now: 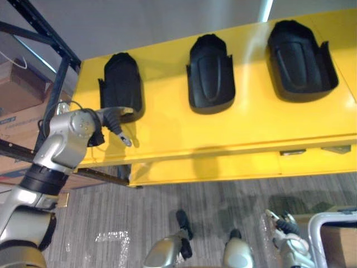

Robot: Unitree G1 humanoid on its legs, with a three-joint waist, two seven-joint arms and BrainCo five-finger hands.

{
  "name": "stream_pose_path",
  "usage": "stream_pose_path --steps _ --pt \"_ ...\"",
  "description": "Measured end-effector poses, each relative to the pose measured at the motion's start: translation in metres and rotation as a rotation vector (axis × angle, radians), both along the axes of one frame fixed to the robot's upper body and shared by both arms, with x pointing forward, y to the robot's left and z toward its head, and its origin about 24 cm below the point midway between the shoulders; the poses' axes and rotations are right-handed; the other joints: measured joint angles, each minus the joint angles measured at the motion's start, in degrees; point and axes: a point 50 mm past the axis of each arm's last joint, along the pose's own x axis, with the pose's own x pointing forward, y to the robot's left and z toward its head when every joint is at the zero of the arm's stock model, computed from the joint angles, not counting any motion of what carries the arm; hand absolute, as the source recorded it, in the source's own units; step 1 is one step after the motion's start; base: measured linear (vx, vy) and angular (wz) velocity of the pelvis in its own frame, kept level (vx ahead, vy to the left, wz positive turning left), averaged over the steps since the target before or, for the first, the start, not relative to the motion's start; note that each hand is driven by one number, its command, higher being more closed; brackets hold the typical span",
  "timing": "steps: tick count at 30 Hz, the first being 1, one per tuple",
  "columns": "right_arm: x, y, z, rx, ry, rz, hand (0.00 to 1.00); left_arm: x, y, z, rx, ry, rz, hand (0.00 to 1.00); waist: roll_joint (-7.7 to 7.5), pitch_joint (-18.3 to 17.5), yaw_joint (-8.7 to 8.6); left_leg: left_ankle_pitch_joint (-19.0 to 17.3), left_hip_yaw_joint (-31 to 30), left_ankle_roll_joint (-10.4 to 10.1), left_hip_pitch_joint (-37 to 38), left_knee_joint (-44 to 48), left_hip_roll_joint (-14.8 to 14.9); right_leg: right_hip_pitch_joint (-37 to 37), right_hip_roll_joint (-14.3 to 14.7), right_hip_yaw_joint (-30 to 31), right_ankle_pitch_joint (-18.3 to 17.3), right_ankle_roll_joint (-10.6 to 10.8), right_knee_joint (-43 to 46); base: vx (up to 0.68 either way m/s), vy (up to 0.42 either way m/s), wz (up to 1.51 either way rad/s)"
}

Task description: Walk over and take plastic housings, then place them on the shelf

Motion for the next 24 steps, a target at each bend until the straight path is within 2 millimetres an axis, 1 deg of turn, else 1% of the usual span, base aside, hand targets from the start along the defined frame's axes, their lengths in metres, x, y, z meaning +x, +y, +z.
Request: stream_pose_path --steps 4,7,9,12,21,24 --pt "0.0 0.0 0.0 0.0 0.0 -0.003 0.0 -0.002 0.003 0.0 0.003 0.001 -0.005 0.0 0.1 0.0 0.0 0.0 0.0 0.0 0.1 0.0 -0.1 0.1 -0.1 0.0 0.0 0.0 0.1 0.0 0.0 0.0" --pt "0.0 -0.001 0.0 -0.004 0.001 -0.001 0.0 -0.003 0.004 -0.001 0.001 0.004 -0.004 0.0 0.74 0.4 0.02 0.0 -0.1 0.0 0.1 0.0 -0.1 0.1 -0.1 -0.1 -0.1 0.1 0.2 0.0 0.0 0.0" --pt "0.0 -0.001 0.0 -0.004 0.002 -0.001 0.0 -0.005 0.008 -0.002 0.014 0.009 -0.001 0.0 0.95 0.5 -0.14 0.0 -0.1 0.1 0.1 0.0 -0.4 0.1 -0.5 -0.1 -0.5 0.7 0.4 0.0 0.0 0.0" --pt "-0.001 -0.002 0.0 -0.005 0.002 -0.004 0.0 -0.007 0.012 -0.004 0.024 0.018 0.012 0.0 0.97 0.5 -0.15 0.2 -0.3 0.2 0.3 0.0 -0.5 0.1 -0.6 -0.2 -0.8 0.9 0.7 0.01 -0.007 0.01" --pt "-0.002 -0.005 0.001 -0.009 0.002 -0.013 0.0 -0.008 0.011 -0.002 0.026 0.024 0.0 0.0 0.98 0.4 -0.19 0.5 -1.4 0.4 -0.2 0.0 -0.7 0.3 -0.6 -1.3 -0.8 0.9 0.7 0.01 -0.012 0.06" --pt "-0.001 -0.005 0.001 -0.007 0.004 -0.013 0.0 -0.011 0.012 -0.005 0.038 0.031 -0.003 0.0 0.98 0.4 -0.09 0.6 -1.4 0.4 -0.3 0.0 -0.7 0.2 -0.6 -1.5 -0.8 0.9 0.7 0.0 -0.005 0.02"
